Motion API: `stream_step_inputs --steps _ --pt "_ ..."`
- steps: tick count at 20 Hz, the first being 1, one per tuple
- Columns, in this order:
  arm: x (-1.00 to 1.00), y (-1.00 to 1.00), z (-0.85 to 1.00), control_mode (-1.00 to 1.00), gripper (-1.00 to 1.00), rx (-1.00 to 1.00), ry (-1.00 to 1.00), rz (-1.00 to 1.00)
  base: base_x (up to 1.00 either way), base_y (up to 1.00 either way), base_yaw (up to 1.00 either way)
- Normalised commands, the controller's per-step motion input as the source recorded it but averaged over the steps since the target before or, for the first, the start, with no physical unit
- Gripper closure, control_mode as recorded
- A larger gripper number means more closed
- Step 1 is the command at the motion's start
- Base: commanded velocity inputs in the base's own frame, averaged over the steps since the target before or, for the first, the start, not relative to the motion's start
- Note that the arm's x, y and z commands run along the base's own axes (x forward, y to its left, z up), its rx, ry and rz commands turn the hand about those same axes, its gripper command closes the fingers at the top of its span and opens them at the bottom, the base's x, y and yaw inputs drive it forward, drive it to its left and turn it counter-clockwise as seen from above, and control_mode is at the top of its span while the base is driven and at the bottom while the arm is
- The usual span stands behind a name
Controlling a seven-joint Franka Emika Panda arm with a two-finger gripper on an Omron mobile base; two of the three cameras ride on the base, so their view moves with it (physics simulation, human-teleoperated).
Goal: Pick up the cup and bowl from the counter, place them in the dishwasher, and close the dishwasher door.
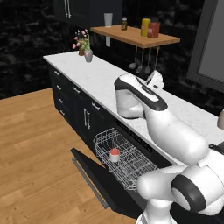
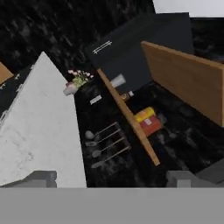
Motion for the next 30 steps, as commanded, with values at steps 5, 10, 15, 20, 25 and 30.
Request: stream_step_inputs --steps 5,10,15,20,25,30 --pt "-0.69 -0.80 0.78 -1.00 -1.00 -0.79 0.19 0.00 0.00 0.00 0.00" --pt "-0.56 -0.67 0.28 -1.00 -1.00 -0.94 0.28 0.00 0.00 0.00 0.00" --pt "-0.38 -0.55 0.20 -1.00 -1.00 -0.99 0.21 0.00 0.00 0.00 0.00" --pt "-0.53 -0.51 0.90 -1.00 -1.00 -0.86 -0.04 0.02 0.00 0.00 0.00" --pt "-0.58 -0.50 0.88 -1.00 -1.00 -0.86 0.08 0.06 0.00 0.00 0.00" --pt "0.40 -0.02 0.27 -1.00 -1.00 -0.55 0.90 0.17 0.00 0.00 0.00"
